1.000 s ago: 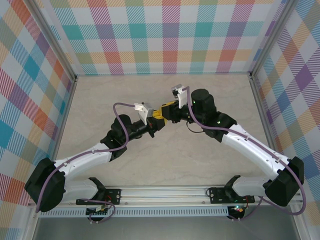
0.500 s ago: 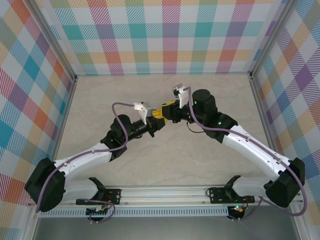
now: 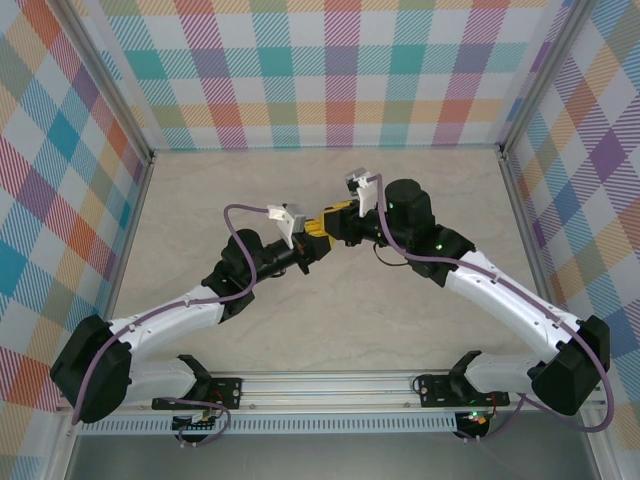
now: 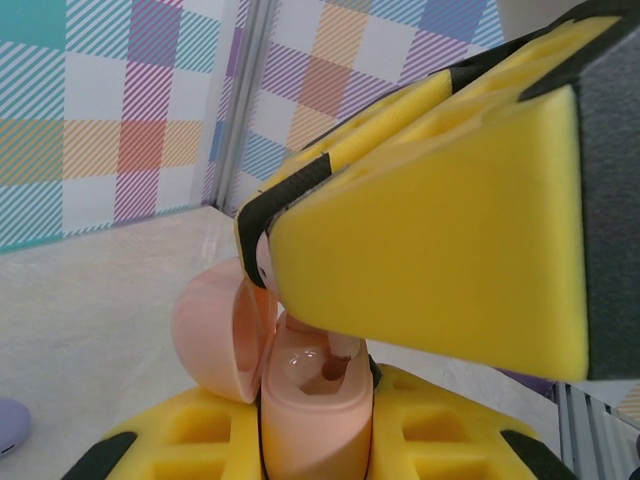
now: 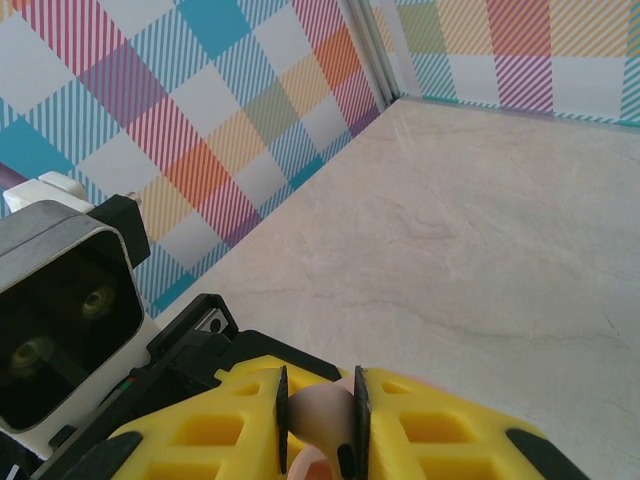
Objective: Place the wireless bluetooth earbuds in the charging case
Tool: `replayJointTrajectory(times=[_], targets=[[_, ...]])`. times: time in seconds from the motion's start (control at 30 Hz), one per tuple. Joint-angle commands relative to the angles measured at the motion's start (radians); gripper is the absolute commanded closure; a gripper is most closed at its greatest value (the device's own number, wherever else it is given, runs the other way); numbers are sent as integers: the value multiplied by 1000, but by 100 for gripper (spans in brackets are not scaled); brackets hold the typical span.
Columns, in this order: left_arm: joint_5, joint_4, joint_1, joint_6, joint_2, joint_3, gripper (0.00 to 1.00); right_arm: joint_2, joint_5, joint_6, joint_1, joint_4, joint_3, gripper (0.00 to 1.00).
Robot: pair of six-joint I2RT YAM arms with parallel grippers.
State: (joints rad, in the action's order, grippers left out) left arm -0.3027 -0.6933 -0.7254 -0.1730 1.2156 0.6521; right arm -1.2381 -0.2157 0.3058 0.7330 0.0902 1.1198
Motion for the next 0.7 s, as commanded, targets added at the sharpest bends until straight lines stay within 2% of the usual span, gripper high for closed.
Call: replayJointTrajectory(times=[0.0,0.67], targets=[[22,-105,-15,-25,2,4,85,19,-11,22,5,-16,-21,75],[19,-140,-13,-46,3,6,85,28,11,6,6,-6,-49,75]])
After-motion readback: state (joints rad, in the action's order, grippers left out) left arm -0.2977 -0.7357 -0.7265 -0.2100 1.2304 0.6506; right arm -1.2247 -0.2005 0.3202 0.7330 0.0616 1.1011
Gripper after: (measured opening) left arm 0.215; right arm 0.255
